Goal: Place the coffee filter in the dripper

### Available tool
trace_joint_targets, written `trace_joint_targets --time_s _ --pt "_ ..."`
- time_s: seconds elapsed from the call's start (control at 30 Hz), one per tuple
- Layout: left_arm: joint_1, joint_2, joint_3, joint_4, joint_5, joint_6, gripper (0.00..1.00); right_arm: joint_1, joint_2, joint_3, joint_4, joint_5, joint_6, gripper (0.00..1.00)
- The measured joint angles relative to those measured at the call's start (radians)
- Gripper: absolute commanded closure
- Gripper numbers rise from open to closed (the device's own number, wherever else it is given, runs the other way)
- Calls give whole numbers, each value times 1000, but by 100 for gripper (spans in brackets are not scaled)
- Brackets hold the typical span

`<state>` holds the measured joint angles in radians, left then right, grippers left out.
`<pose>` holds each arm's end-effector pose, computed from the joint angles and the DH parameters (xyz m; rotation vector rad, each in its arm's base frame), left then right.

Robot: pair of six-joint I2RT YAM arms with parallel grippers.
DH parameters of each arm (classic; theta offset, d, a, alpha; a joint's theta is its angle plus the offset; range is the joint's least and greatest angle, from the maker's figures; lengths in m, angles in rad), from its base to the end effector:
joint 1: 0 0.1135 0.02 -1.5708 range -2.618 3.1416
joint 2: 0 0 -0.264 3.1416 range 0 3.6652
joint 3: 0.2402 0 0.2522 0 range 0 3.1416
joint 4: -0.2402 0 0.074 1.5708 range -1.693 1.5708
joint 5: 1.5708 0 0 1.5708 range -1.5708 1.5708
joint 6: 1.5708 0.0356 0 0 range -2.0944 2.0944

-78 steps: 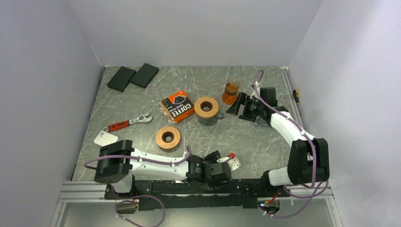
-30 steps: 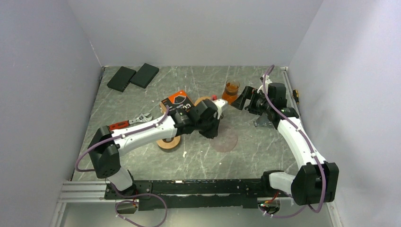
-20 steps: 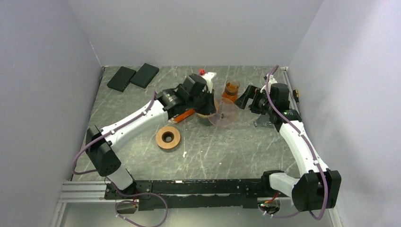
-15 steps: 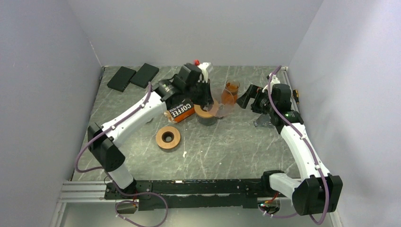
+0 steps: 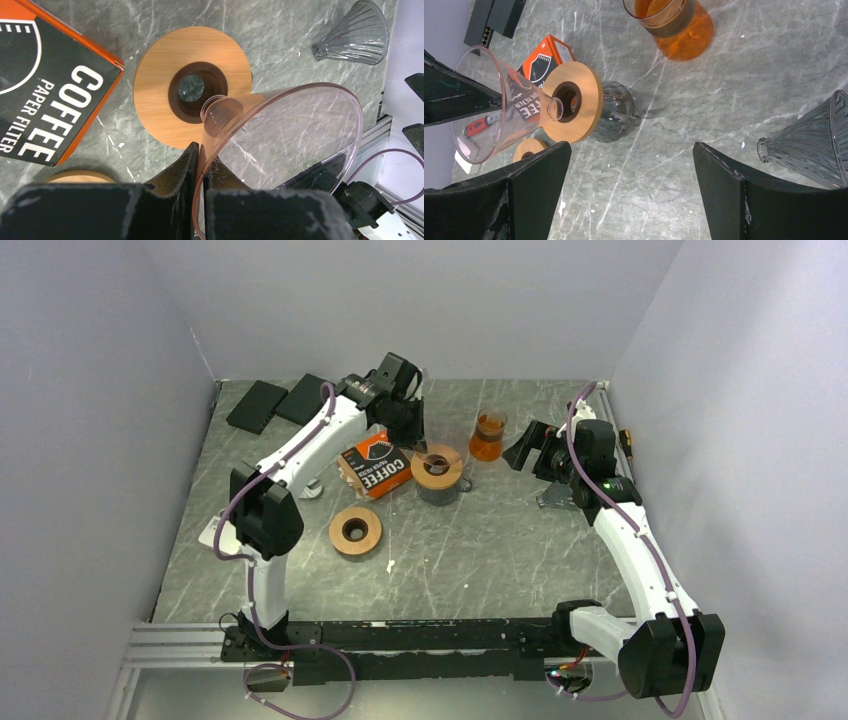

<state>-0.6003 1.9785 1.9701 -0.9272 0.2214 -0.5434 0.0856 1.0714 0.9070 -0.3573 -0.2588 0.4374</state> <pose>0.3542 -0.2520 0.3263 0.1711 2.6296 -0.7146 0.2374 0.0295 0.3103 0.2140 2.1166 0.5840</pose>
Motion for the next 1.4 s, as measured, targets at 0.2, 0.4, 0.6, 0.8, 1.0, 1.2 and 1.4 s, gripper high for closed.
trace_joint_targets --time_s 0.2,0.4,0.6,0.8,1.0,1.2,1.4 --pt "23 21 33 -24 22 7 100 0 0 -7 1 -1 -2 2" --pt "37 63 33 -24 40 8 100 0 5 -16 3 -5 -3 2" --pt "44 69 30 -8 41 8 100 0 11 -16 0 -4 -15 2" --pt "50 71 29 2 46 8 97 0 17 -16 0 -4 -19 2" --pt "56 100 29 2 54 9 91 0 23 -16 0 -3 -23 2" --pt "58 111 29 2 75 24 62 0 27 -16 0 -1 -26 2" --pt "60 111 32 6 96 43 28 0 35 -15 0 0 -26 2"
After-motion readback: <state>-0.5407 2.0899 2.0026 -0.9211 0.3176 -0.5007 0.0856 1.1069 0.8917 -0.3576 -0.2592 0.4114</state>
